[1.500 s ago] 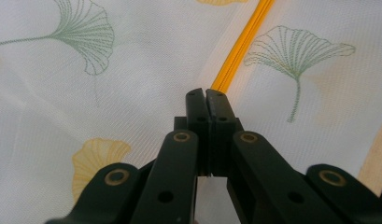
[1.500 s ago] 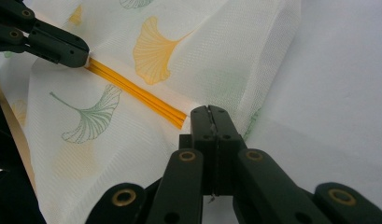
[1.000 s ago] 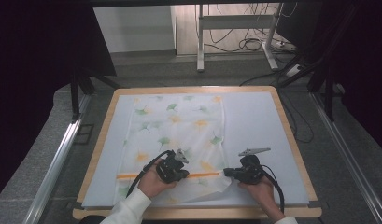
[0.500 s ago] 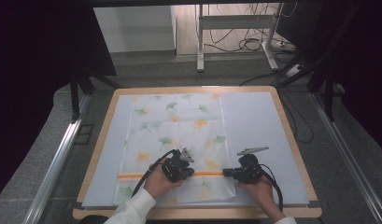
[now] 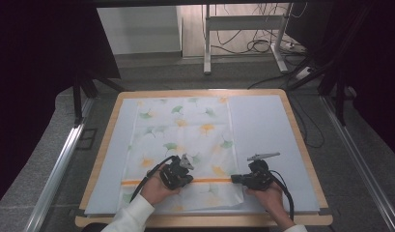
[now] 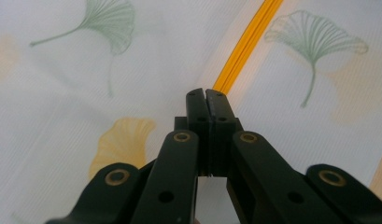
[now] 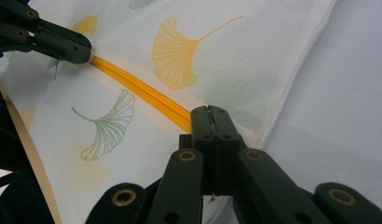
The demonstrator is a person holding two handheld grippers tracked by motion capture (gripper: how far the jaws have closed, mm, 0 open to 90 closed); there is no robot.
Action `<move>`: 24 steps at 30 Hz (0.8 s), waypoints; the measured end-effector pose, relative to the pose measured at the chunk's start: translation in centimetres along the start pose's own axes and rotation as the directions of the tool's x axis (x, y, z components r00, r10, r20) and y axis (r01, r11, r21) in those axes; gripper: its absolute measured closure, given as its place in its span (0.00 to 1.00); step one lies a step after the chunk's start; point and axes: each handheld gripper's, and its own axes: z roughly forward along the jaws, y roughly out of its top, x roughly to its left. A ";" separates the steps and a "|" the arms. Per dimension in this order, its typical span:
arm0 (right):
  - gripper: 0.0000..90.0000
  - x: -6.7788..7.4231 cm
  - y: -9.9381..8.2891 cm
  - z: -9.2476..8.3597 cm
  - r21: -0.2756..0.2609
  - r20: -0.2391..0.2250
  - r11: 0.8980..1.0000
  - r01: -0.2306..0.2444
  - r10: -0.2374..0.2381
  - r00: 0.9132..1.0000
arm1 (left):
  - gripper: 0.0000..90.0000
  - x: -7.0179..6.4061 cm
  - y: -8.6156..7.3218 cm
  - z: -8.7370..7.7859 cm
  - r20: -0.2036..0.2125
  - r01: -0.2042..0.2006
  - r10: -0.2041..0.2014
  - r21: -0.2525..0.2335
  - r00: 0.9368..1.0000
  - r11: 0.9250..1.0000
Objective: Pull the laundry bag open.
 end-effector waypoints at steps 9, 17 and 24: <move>1.00 0.0 0.0 0.0 -0.001 0.001 1.000 0.008 -0.008 1.000 | 1.00 1.6 -2.4 -1.5 -0.009 0.045 -0.045 0.000 0.999 0.999; 1.00 0.0 0.0 0.0 -0.002 0.001 1.000 0.010 -0.010 1.000 | 1.00 2.7 -4.2 -2.5 -0.019 0.088 -0.088 -0.007 0.996 0.996; 1.00 0.0 0.0 0.0 -0.003 0.002 1.000 0.012 -0.012 1.000 | 1.00 3.5 -5.8 -3.4 -0.031 0.120 -0.120 -0.013 0.992 0.993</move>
